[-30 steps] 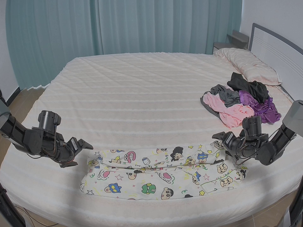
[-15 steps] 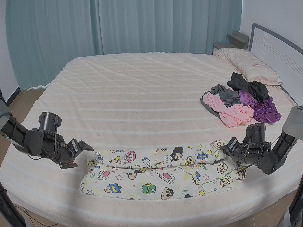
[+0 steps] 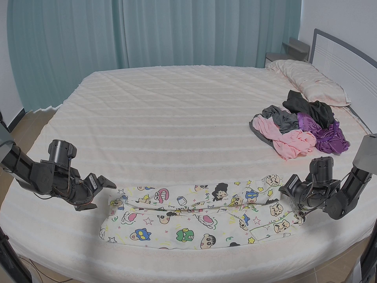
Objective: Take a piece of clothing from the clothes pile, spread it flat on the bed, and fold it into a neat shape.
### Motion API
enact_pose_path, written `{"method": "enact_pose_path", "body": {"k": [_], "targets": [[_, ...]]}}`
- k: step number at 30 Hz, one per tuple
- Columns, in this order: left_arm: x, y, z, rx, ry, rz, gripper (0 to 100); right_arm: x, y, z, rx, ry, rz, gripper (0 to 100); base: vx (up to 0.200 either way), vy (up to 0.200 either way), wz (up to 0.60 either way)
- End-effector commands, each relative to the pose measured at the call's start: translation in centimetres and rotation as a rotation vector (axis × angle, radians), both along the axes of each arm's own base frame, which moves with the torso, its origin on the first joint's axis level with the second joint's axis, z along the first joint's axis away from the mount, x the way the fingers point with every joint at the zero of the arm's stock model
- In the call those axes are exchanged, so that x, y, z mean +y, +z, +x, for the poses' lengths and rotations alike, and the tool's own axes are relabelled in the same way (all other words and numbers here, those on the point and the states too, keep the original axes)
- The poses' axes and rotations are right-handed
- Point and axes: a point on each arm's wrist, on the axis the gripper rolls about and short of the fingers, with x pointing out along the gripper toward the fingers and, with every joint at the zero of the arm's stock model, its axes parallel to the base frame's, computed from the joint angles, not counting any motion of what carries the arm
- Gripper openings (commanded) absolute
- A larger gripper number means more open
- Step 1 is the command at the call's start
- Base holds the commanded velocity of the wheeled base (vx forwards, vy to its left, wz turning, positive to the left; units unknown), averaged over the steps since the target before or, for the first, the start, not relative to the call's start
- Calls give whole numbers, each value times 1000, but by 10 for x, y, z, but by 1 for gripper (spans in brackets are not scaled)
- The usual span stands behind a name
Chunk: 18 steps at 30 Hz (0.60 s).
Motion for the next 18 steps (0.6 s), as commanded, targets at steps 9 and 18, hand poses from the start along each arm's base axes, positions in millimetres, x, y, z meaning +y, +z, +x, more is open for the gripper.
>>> {"method": "enact_pose_path", "body": {"k": [9,18], "targets": [[0,-1,0,2,0,0,100,-6,-9,-10,9,38,-74,0,0,0,0],[0,-2,-1,6,0,0,100,-15,10,-11,-54,21,-95,100,0,0,0]]}}
